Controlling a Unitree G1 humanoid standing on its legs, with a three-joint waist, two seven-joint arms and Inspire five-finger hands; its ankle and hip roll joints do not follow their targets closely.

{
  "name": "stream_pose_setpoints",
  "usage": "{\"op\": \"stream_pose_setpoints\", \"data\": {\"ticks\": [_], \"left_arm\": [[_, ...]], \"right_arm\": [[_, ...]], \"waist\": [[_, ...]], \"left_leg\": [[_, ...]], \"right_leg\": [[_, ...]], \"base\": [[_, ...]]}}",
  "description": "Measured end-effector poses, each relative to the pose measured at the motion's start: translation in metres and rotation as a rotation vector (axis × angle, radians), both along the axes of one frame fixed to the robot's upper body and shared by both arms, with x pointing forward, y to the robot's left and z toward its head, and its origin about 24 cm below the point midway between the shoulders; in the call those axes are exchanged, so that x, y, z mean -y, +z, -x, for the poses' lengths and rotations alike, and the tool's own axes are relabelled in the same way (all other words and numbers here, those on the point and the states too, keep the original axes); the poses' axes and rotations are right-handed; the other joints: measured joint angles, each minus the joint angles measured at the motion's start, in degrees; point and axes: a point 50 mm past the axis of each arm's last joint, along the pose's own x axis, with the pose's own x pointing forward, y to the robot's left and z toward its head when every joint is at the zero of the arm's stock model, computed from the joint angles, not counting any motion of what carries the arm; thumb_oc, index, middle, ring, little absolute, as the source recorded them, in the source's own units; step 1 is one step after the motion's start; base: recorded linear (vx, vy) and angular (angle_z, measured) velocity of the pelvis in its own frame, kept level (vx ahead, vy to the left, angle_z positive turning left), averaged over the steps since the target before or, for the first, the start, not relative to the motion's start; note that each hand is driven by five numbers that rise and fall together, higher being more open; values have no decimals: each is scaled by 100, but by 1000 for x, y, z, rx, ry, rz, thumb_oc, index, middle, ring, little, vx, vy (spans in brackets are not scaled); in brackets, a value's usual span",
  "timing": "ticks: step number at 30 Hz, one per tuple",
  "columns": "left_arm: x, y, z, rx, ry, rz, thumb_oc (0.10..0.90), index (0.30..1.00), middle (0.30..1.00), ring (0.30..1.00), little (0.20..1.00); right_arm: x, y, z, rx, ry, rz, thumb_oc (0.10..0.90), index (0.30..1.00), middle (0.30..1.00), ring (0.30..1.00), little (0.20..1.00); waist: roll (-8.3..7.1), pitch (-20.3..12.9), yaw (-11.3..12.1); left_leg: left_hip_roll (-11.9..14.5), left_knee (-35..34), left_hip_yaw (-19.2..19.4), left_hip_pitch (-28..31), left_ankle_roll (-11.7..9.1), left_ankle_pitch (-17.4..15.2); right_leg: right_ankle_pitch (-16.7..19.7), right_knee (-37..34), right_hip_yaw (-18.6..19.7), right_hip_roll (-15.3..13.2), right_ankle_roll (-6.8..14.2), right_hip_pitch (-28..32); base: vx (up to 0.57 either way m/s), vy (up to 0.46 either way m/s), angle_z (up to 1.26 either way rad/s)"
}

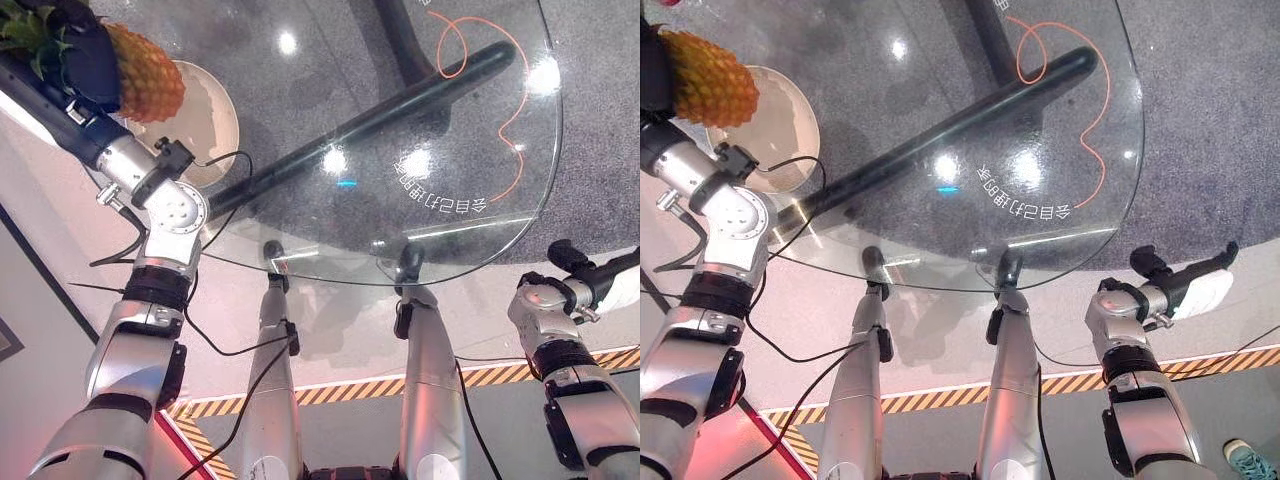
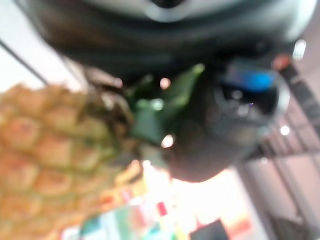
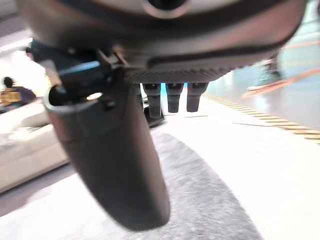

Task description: Pick up the fruit to the plate

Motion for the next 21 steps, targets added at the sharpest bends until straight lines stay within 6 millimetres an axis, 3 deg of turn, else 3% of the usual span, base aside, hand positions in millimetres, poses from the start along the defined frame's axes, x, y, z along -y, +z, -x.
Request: {"op": "stream_pose_setpoints", "data": {"ticks": [9,21], "left_arm": [[-5,-6,-7,-75,-3,-7,100,300,300,300,200],[-7,-10,-10,-116,-6,-9,100,300,300,300,200]], "right_arm": [[11,-30,8,-107,113,-158,800,900,900,900,900],[8,-33,5,-124,194,-186,800,900,900,900,900]], "waist": [[-28,1,-25],[-29,1,-18]], "left_leg": [[15,4,-15,5,-25,17],[30,7,-19,4,-30,20]], "right_leg": [[3,35,-5,18,-7,0],[5,41,-5,37,-13,-2]], "base": [[0,0,0],[0,0,0]]}}
